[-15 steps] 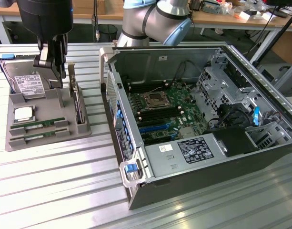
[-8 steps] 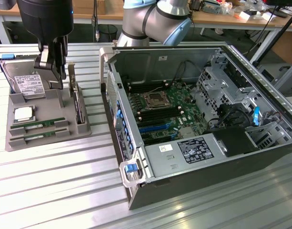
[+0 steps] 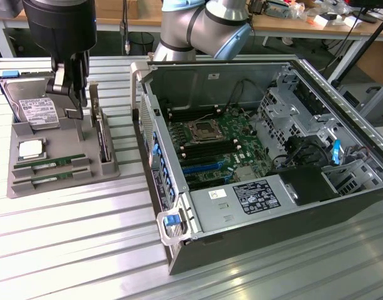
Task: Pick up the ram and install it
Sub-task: 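Pick up the ram and move it above insertion slot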
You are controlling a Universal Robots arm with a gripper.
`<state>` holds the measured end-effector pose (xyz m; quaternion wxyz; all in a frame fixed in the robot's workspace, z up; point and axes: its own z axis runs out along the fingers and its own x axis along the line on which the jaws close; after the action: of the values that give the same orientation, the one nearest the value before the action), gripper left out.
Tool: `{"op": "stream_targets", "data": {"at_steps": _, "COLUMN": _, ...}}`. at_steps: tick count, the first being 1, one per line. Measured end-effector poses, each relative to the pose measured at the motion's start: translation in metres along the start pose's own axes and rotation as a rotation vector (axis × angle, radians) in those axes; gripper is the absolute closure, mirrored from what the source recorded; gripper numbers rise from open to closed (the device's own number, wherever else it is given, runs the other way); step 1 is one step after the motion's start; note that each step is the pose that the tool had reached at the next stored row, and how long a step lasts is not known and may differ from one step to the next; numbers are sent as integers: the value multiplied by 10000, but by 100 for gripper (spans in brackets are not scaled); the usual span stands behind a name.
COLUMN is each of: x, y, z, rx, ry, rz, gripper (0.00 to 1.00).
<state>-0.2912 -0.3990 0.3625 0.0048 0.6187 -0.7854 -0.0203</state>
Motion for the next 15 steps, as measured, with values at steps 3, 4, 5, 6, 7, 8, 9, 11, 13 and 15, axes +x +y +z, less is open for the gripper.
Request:
{"op": "stream_targets", "data": {"at_steps": 3, "x": 0, "y": -1, "z": 18, "rx": 0, "ry": 0, "rz": 0, "gripper": 64}}
{"op": "stream_targets", "data": {"at_steps": 4, "x": 0, "y": -1, "z": 23, "rx": 0, "ry": 0, "rz": 0, "gripper": 64}}
{"op": "stream_targets", "data": {"at_steps": 5, "x": 1, "y": -1, "z": 28, "rx": 0, "ry": 0, "rz": 0, "gripper": 64}}
{"op": "stream_targets", "data": {"at_steps": 6, "x": 1, "y": -1, "z": 35, "rx": -1, "ry": 0, "rz": 0, "gripper": 64}}
{"op": "stream_targets", "data": {"at_steps": 7, "x": 1, "y": -2, "z": 41, "rx": 0, "ry": 1, "rz": 0, "gripper": 64}}
{"op": "stream_targets", "data": {"at_steps": 8, "x": 1, "y": -2, "z": 49, "rx": 0, "ry": 0, "rz": 0, "gripper": 64}}
{"op": "stream_targets", "data": {"at_steps": 9, "x": 1, "y": -2, "z": 54, "rx": 0, "ry": 0, "rz": 0, "gripper": 64}}
{"op": "stream_targets", "data": {"at_steps": 11, "x": 1, "y": -2, "z": 65, "rx": 0, "ry": 0, "rz": 0, "gripper": 64}}
{"op": "stream_targets", "data": {"at_steps": 13, "x": 1, "y": -3, "z": 81, "rx": 0, "ry": 0, "rz": 0, "gripper": 64}}
{"op": "stream_targets", "data": {"at_steps": 15, "x": 2, "y": -3, "z": 90, "rx": 0, "ry": 1, "rz": 0, "gripper": 64}}
